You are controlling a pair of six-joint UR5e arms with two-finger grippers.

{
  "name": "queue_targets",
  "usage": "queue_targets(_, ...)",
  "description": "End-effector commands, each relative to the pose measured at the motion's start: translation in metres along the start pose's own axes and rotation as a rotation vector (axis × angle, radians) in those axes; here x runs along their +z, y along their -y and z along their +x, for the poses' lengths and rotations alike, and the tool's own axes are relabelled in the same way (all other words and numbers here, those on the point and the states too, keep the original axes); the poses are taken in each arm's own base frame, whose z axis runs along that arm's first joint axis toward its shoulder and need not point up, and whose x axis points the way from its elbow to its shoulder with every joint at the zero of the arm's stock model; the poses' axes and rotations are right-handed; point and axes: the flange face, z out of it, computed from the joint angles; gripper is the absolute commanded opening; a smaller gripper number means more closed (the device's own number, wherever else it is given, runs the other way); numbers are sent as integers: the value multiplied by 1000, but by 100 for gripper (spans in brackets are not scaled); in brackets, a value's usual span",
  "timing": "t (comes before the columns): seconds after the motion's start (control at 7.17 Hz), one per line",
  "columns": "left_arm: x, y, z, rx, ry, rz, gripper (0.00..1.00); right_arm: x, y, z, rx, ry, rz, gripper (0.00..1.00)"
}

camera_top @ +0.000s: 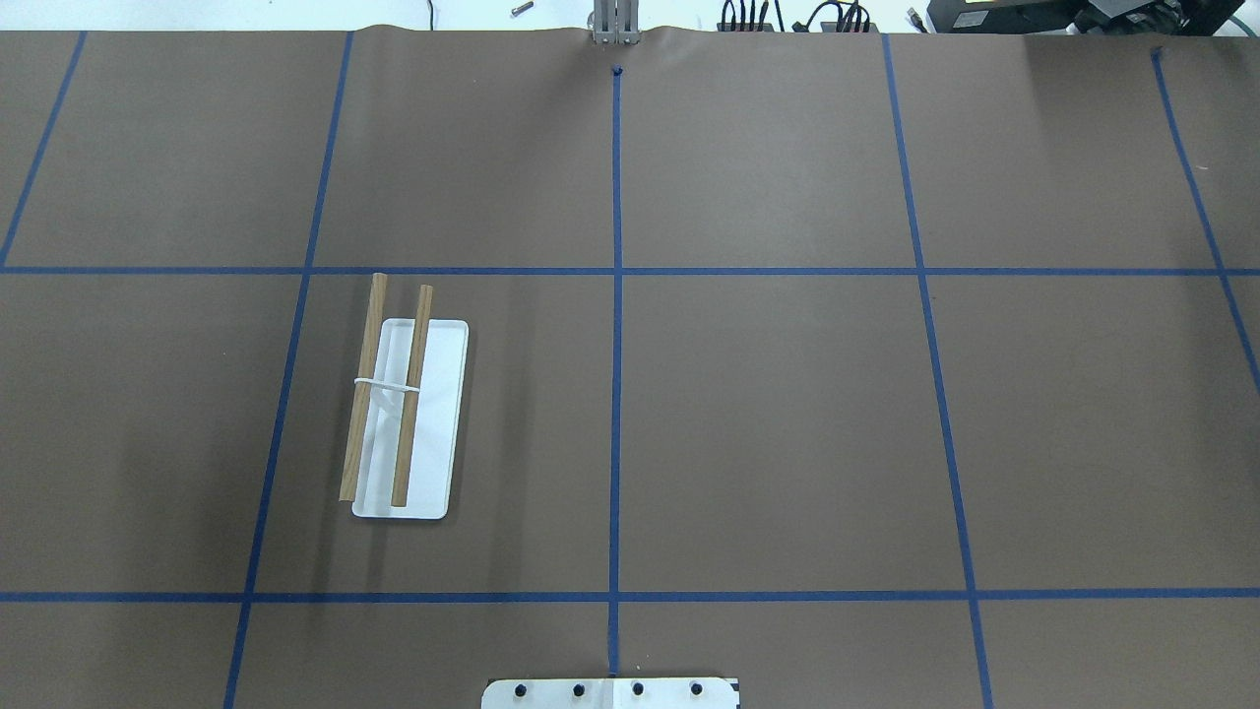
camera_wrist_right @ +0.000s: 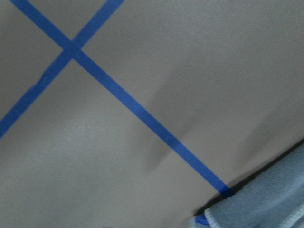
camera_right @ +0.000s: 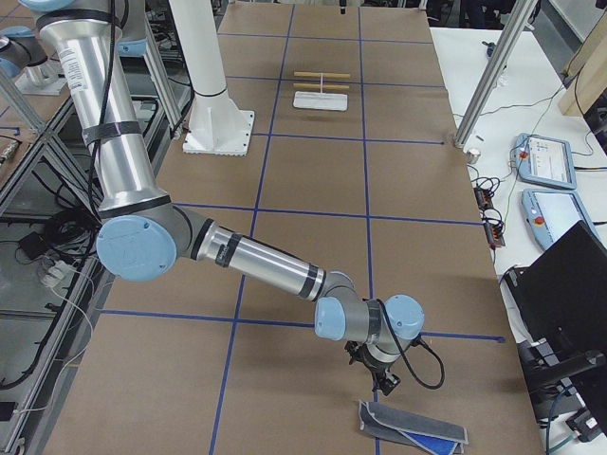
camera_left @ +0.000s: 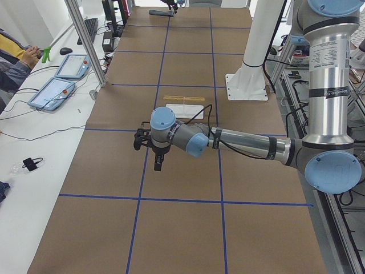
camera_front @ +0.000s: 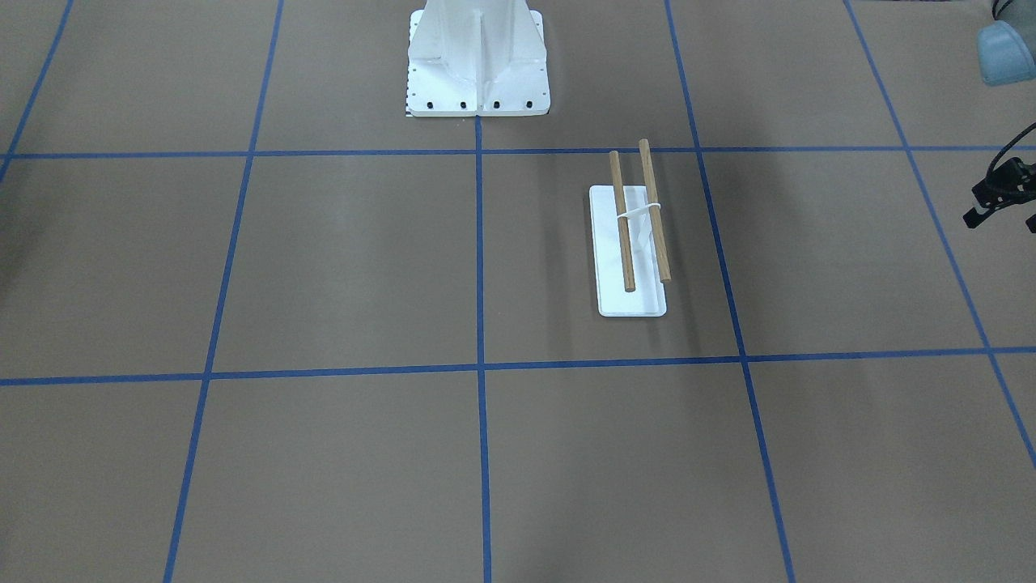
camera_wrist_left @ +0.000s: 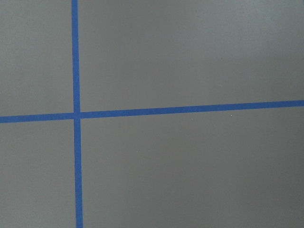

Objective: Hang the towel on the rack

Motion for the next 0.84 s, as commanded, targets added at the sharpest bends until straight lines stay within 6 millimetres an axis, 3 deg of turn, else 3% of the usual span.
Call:
queue_targets(0.0, 1, 0, 0, -1, 0, -3, 99, -5, 6, 14, -116, -75, -63, 87)
queue_targets(0.28, 2, 0, 0, 2, 0, -4, 99, -2, 2, 16, -131, -77, -63, 88)
queue_targets(0.7, 2, 0, 1, 1, 0, -5, 99, 35, -24, 21, 9, -102, -16, 91)
